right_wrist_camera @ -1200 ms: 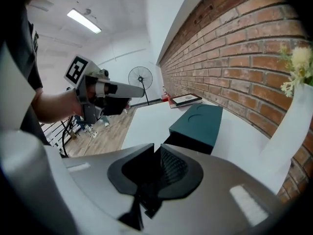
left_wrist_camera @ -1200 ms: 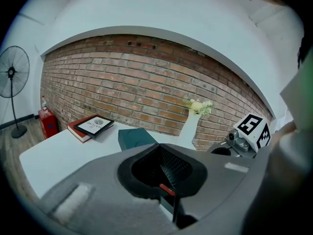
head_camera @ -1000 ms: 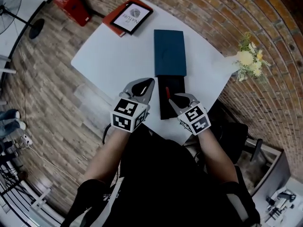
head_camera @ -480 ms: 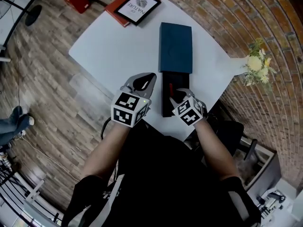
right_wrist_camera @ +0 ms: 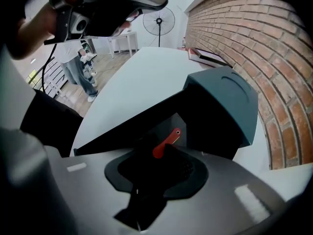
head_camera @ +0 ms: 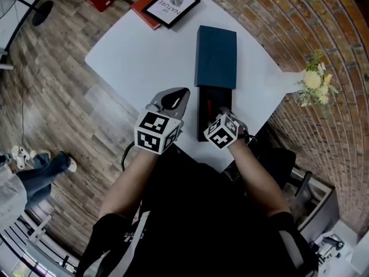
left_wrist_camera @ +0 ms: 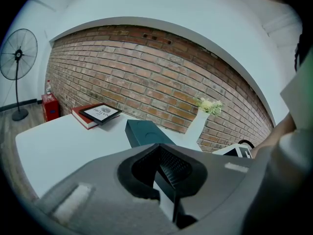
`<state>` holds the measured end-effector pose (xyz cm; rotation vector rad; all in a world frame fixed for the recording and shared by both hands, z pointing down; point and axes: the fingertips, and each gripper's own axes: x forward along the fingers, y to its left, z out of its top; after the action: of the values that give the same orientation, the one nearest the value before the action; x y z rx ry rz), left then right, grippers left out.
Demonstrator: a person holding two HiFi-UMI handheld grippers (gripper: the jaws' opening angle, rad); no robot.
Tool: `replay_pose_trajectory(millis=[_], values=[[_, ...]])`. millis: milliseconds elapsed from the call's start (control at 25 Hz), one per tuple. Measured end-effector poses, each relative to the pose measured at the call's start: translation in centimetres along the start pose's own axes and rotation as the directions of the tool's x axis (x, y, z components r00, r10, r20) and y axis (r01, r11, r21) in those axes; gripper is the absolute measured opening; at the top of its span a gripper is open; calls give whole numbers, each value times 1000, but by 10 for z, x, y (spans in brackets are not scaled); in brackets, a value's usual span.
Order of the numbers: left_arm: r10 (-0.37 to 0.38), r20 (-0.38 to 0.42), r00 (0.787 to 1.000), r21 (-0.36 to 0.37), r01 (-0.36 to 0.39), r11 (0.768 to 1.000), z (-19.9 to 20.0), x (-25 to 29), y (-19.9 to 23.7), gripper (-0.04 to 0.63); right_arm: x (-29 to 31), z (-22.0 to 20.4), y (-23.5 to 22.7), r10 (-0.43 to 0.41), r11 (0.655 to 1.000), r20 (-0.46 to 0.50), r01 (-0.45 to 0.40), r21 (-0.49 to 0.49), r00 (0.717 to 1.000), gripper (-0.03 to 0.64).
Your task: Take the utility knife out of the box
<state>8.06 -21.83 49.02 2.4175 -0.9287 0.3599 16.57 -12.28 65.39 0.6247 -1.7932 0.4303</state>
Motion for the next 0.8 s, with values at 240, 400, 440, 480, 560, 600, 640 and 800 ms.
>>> replay_pose_trajectory(millis=[240,400,440,480,560,600,640,800], values=[[-3,-6,1000,-10,3,1000,-3,0,4,8,4,-2,-1,-23,1000,-32,22,-17,999,91],[-12,-5,1000,-16,12,1000,-3,0,4,8,3,-2,1,-41,997,-20,40,-59,999,75],[-15,-6,1000,-17,15,1000,-4,0,4,8,3,-2,1,-43,997,-17,42,-58,999,74],[-18,-6,1000,-16,18,1000,-4,-1,3,8,2,-2,0,-46,998,-13,45,-54,999,72],[-22,-9,1000,-15,22,1000,-6,-2,3,8,1,-2,-3,-57,998,-1,57,-35,998,26],[-24,-11,1000,-15,23,1000,-6,-2,4,8,0,-2,-4,-62,998,3,62,-24,998,0],[-25,-12,1000,-16,25,1000,-7,-3,5,8,-1,-2,-5,-64,998,2,64,-16,998,0],[-30,-17,999,-21,30,999,-9,-5,7,8,-1,-5,-6,-75,997,-14,75,0,997,2]])
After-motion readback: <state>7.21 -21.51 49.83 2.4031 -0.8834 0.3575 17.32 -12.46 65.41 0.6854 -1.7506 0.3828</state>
